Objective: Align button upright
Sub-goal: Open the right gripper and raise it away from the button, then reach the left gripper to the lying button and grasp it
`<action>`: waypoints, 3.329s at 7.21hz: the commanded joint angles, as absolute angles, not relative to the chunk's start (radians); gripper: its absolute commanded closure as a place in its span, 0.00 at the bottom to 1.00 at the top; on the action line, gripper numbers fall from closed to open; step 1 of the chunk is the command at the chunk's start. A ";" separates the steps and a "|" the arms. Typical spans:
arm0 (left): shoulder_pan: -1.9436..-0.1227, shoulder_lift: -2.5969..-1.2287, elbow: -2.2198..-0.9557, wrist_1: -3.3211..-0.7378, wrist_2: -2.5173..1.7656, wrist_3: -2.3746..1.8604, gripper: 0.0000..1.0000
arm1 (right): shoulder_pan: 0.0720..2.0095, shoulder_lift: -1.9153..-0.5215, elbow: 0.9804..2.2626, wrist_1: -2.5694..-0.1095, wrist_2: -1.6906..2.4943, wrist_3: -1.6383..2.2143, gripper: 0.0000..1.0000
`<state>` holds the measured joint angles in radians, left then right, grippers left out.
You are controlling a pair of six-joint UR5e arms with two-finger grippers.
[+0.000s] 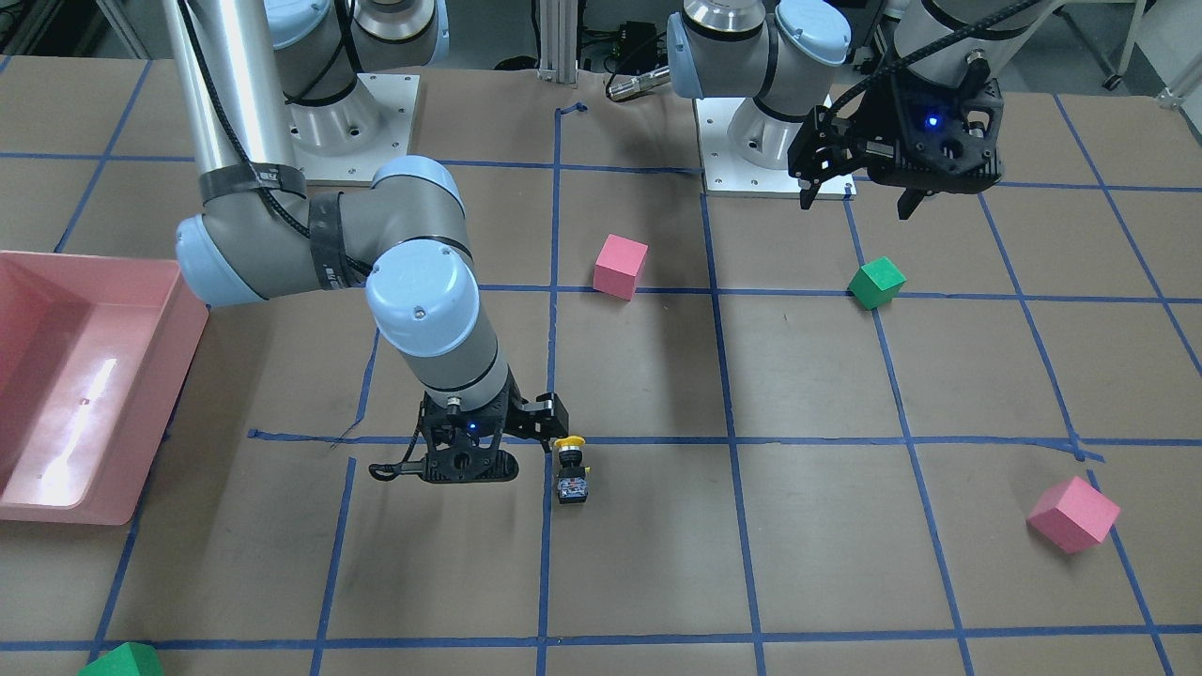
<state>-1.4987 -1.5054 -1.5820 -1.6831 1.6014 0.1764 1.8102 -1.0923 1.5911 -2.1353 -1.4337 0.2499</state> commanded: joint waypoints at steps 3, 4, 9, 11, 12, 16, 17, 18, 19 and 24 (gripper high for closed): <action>-1.499 -1.572 -1.592 -1.647 1.604 0.166 0.00 | 1.691 -1.182 1.591 -1.986 -1.431 0.099 0.00; -1.499 -1.586 -1.597 -1.649 1.605 0.173 0.00 | 1.637 -1.233 1.591 -1.900 -1.434 0.033 0.00; -1.678 -1.663 -1.857 -1.103 1.522 -0.114 0.00 | 1.572 -1.541 1.572 -1.547 -1.485 -0.040 0.00; -1.755 -1.716 -1.962 -0.805 1.534 -0.237 0.05 | 1.566 -1.542 1.577 -1.463 -1.511 -0.043 0.00; -1.781 -1.758 -1.991 -0.681 1.534 -0.324 0.06 | 1.568 -1.543 1.577 -1.463 -1.512 -0.046 0.00; -1.922 -1.922 -2.002 -0.333 1.681 -0.416 0.06 | 1.566 -1.540 1.577 -1.459 -1.629 -0.049 0.00; -1.955 -1.955 -2.020 -0.230 1.701 -0.463 0.06 | 1.568 -1.542 1.577 -1.469 -1.628 -0.049 0.00; -1.979 -1.994 -2.043 -0.134 1.721 -0.486 0.06 | 1.569 -1.542 1.577 -1.468 -1.625 -0.049 0.00; -1.988 -2.041 -2.048 -0.032 1.739 -0.489 0.06 | 1.568 -1.537 1.577 -1.471 -1.618 -0.049 0.00; -2.017 -2.177 -2.037 0.123 1.795 -0.453 0.11 | 1.569 -1.536 1.577 -1.474 -1.612 -0.051 0.00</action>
<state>-2.0166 -2.1542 -2.0409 0.0940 1.7930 -0.4657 1.5697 -1.5366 1.5775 -1.4716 -1.6117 -0.0483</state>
